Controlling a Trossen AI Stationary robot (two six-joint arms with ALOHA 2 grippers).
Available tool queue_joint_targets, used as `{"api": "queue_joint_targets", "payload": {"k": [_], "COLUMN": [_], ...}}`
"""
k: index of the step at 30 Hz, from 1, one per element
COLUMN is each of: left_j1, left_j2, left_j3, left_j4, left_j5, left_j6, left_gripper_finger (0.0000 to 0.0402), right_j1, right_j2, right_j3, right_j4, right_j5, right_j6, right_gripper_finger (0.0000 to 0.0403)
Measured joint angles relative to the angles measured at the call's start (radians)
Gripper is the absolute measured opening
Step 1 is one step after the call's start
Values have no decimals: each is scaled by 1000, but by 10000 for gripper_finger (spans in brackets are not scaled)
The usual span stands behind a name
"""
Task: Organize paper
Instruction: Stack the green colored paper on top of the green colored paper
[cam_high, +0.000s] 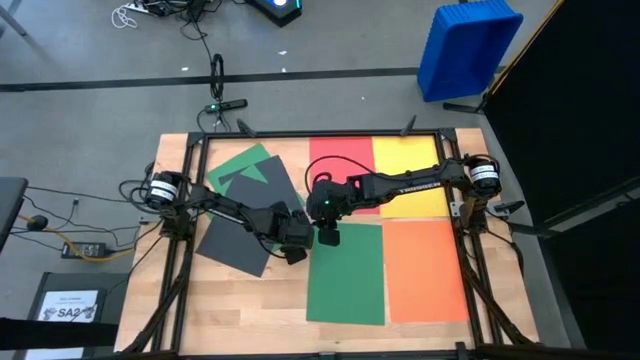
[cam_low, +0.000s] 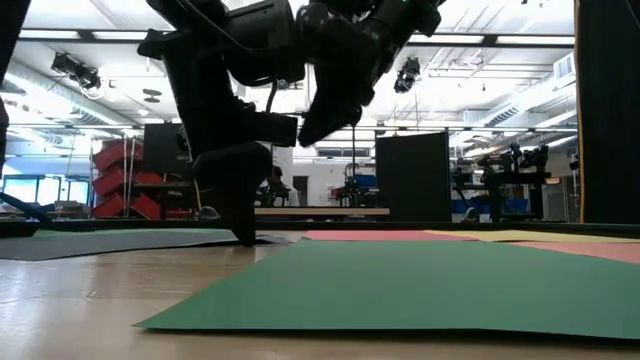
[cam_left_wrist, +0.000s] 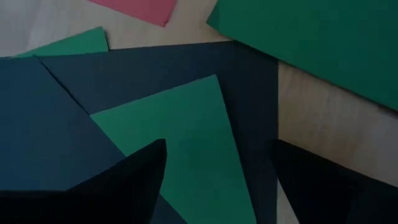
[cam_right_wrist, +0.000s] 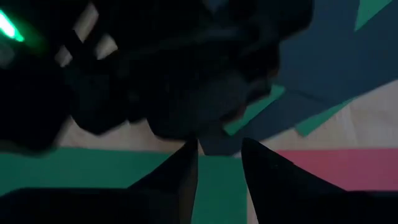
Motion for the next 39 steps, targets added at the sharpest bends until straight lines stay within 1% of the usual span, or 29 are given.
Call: {"api": "queue_joint_targets", "payload": {"k": [4,14,18,24,30,37,39], "left_j1": [0,0,-2,-2,-3,-3,-4], "left_j2": [1,-8,-6,-6,-5,-4,-4], "left_j3": [1,8,24,26,26,28,28], "left_j4": [-7,-111,-172,-214,-203,-164,-166], "left_j5": [-13,-50,-92,-150,-183,-192,-215], "left_j6": [-4,-33,-32,-52,-92,-112,-135], "left_gripper_finger": [282,268,260,249,248,247,244], "right_j1": [0,0,0,0,0,0,0], "right_j2": [-13,-13,-13,-13,-13,-13,-13], "right_j3": [1,0,0,-1,-1,-1,-1], "right_j4": [-9,-11,-12,-12,-12,-12,-12], "right_j5": [6,8,8,8,8,8,8], "right_j6": [0,0,0,0,0,0,0], "right_gripper_finger": [102,102,102,105,101,102,101]}}
